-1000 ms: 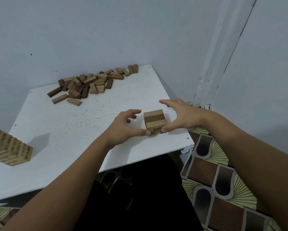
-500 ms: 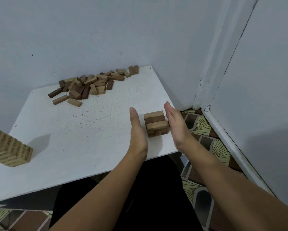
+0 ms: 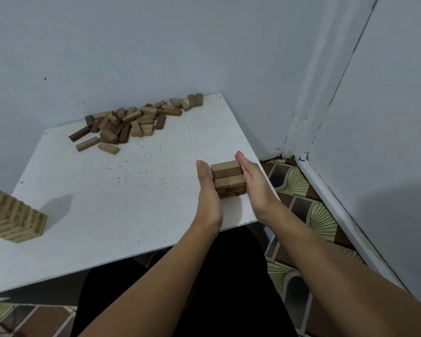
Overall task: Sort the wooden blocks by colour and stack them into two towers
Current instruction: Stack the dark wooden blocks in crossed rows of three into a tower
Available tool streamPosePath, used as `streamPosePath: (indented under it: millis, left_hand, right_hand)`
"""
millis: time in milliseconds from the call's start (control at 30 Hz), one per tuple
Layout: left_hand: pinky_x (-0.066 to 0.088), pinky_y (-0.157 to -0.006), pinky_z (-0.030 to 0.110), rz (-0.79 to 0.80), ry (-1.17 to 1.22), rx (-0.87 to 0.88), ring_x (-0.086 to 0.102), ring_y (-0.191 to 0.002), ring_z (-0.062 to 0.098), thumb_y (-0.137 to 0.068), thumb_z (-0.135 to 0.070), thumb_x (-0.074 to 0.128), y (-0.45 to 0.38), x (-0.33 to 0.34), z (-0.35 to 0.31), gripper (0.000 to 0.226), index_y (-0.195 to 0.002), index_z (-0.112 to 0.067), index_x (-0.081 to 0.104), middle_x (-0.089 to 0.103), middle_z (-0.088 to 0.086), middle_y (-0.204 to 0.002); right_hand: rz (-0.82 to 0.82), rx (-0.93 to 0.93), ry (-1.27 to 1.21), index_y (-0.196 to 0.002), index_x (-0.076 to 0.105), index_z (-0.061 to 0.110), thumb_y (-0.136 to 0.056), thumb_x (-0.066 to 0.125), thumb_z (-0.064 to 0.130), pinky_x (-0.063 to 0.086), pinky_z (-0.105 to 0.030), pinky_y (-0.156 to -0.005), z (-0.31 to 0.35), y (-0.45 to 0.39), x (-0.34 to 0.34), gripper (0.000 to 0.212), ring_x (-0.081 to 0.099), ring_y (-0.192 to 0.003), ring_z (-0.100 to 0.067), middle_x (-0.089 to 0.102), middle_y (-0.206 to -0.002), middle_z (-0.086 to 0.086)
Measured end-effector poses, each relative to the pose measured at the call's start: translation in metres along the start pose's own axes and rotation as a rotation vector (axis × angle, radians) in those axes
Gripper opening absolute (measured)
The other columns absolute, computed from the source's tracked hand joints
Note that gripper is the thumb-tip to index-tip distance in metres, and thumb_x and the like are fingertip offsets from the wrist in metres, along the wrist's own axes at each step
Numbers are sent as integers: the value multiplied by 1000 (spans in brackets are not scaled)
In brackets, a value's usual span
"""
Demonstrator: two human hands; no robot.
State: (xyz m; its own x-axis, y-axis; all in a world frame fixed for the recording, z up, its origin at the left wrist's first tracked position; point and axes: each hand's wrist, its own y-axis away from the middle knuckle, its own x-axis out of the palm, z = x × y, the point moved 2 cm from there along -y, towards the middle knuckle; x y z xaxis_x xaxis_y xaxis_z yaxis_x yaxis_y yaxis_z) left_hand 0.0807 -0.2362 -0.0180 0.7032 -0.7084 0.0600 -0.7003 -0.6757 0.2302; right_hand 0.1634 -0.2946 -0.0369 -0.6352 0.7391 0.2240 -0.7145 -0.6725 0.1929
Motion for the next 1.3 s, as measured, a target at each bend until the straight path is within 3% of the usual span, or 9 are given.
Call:
streamPosePath:
  millis: [67,167,367,533,633,733,933,1067,1300]
  left_hand:
    - [33,-73,-3,5,5,-9,50,-74,-36,-104,-63,5,1,1,-1,43,-99,-53,46,55,-46,-81]
    - [34,-63,-9,18,-1,4,49,-71,-37,-106,-58,5,4,2,-1,44,-98,-50,47,54,-49,-73]
    - [34,-62,-9,28,68,2,50,-71,-36,-107,-56,5,6,3,-2,43,-97,-48,47,54,-50,-69]
    - [32,-72,-5,17,53,2,49,-73,-36,-105,-61,3,5,0,0,44,-97,-51,46,55,-52,-72]
    - [25,-102,7,-40,58,48,50,-107,-31,-95,-78,6,0,-9,-1,60,-124,-53,51,56,-53,-113]
    - [30,-120,38,-258,102,50,46,-140,15,-86,-86,16,-19,-31,-5,91,-154,-31,42,47,-8,-155]
    - [45,-79,23,-276,-348,170,57,-98,8,-107,-40,51,-91,-94,-23,21,-114,-23,60,61,-12,-104]
    - [55,-90,36,-258,-660,218,61,-99,11,-105,-35,55,-145,-124,-34,28,-126,-21,66,64,-4,-113]
    - [37,-111,45,-164,-1059,227,36,-140,33,-106,-37,53,-225,-138,-42,53,-157,-29,40,42,16,-148]
  right_hand:
    - [-9,-7,3,-158,35,22,-110,31,47,27,-21,-118,-1,0,0,54,43,-136,7,47,-152,17]
    - [-4,8,-7,-153,40,26,-111,31,44,33,-11,-103,-2,-1,-1,46,53,-106,23,57,-125,30]
    - [-6,31,7,-162,27,21,-110,30,48,13,-31,-128,-3,0,0,58,25,-150,0,28,-165,12]
    - [-29,27,-5,-161,30,22,-110,31,49,22,-29,-124,-5,-4,-3,57,39,-141,3,43,-158,13]
    - [-33,-8,35,-162,26,25,-110,27,46,16,-32,-127,1,-8,-6,55,24,-152,-4,27,-167,9]
    - [-39,-37,148,-160,32,29,-110,25,46,17,-30,-120,17,-19,-9,54,22,-154,-9,28,-167,8]
    - [-16,-38,478,-151,48,25,-110,32,40,25,-29,-104,55,-63,3,46,39,-136,-9,43,-154,8]
    - [44,-54,723,-148,50,25,-108,40,41,34,-30,-98,61,-103,17,45,46,-124,-11,47,-150,5]
    - [131,-93,1065,-151,46,32,-108,44,36,41,-34,-102,39,-186,30,43,45,-138,-25,42,-153,-3]
